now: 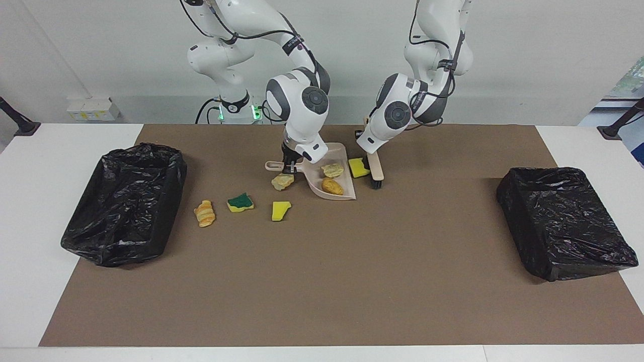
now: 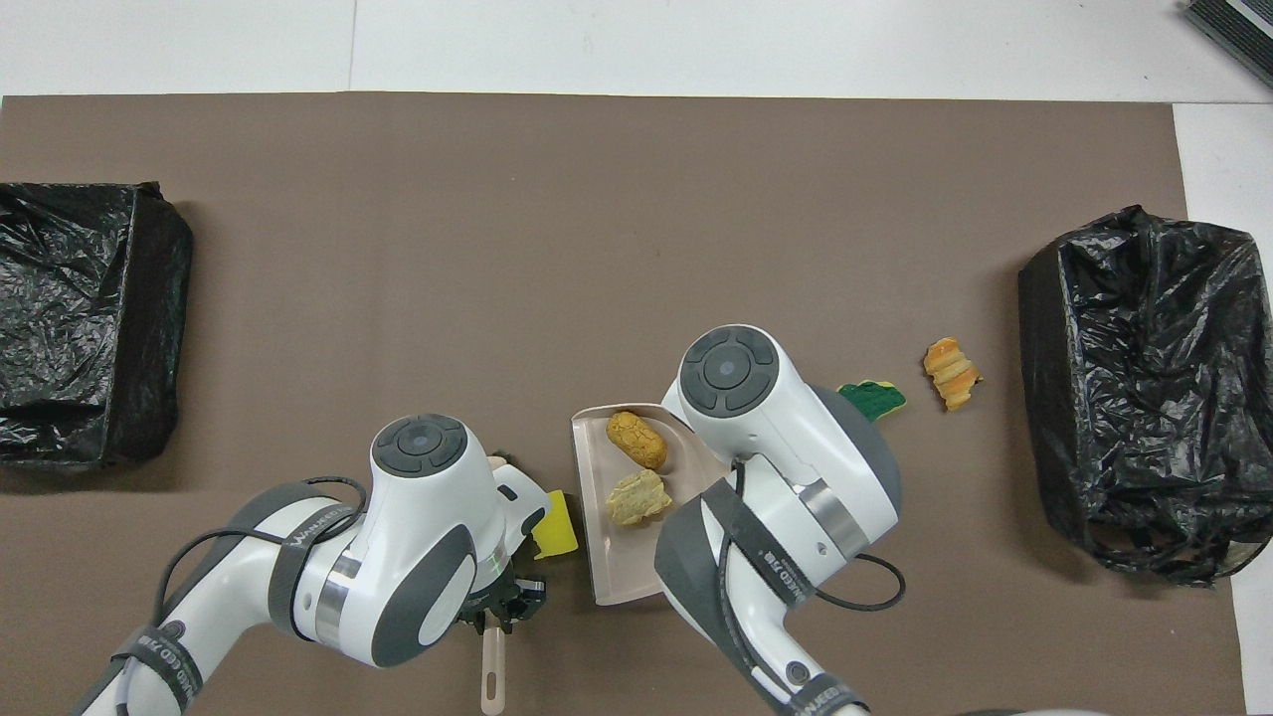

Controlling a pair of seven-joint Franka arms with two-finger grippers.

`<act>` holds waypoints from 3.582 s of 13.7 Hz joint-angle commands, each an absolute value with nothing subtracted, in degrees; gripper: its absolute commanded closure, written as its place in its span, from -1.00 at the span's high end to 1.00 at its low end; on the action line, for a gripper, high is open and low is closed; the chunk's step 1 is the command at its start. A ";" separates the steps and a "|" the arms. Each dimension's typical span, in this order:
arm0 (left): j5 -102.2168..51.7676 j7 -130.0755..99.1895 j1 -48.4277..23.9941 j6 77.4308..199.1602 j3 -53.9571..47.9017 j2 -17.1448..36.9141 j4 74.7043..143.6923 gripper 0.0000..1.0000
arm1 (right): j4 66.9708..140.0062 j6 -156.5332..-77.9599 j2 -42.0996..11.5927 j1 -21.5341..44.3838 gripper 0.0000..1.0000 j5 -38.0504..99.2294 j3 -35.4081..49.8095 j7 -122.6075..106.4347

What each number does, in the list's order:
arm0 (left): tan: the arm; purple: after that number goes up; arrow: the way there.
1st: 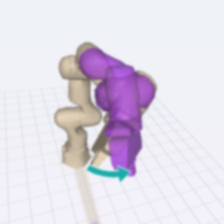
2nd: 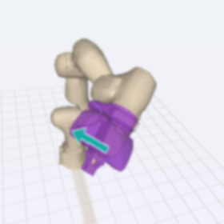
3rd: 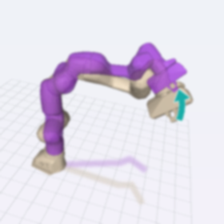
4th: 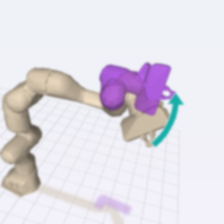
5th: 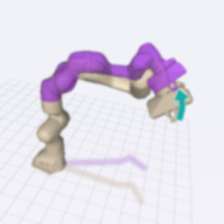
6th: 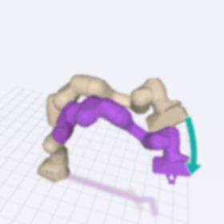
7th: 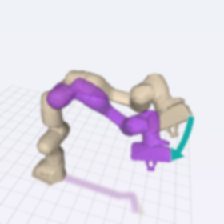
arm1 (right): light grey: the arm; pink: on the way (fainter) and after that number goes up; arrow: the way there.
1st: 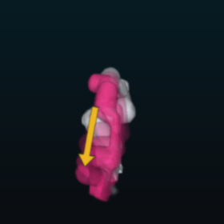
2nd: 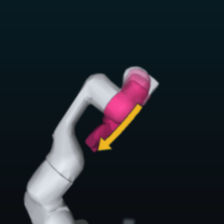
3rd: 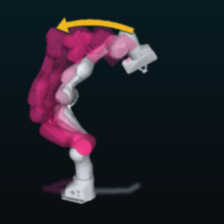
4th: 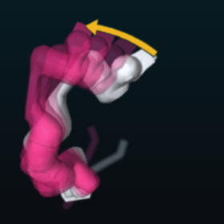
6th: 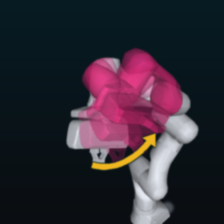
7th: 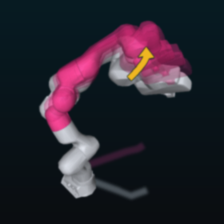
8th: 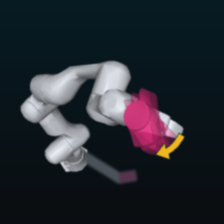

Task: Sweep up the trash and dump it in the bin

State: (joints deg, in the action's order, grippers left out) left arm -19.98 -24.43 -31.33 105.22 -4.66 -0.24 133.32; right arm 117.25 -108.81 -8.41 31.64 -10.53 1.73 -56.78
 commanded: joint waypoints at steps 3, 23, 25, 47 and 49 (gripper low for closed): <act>-22.49 -23.38 -37.08 106.26 -4.48 -1.32 133.08 -1.00 | 119.62 -107.68 -6.24 30.50 -1.00 -11.78 2.11 -55.99; -25.40 -51.65 -44.63 101.75 -7.12 -10.20 128.57 -1.00 | 116.90 -113.64 -3.34 22.25 -1.00 -6.59 2.02 -61.17; -25.49 -54.22 -47.27 104.40 -7.12 -9.85 131.30 -1.00 | 115.41 -113.29 -3.34 21.01 -1.00 -5.72 2.02 -62.48; -35.42 -40.52 -48.69 106.96 -7.12 -3.17 136.32 -1.00 | 89.75 -99.05 -14.06 -16.33 -1.00 -14.83 1.58 -103.07; -35.42 -40.43 -48.87 106.88 -7.12 -3.16 136.32 -1.00 | 86.67 -99.75 -15.55 -20.02 -1.00 -18.01 1.58 -107.12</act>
State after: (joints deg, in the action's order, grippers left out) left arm -34.33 -41.49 -49.64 108.92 -6.96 -3.67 137.54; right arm 91.42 -100.24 -13.03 -16.90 -15.56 0.84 -103.11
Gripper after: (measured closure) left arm 0.731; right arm 0.670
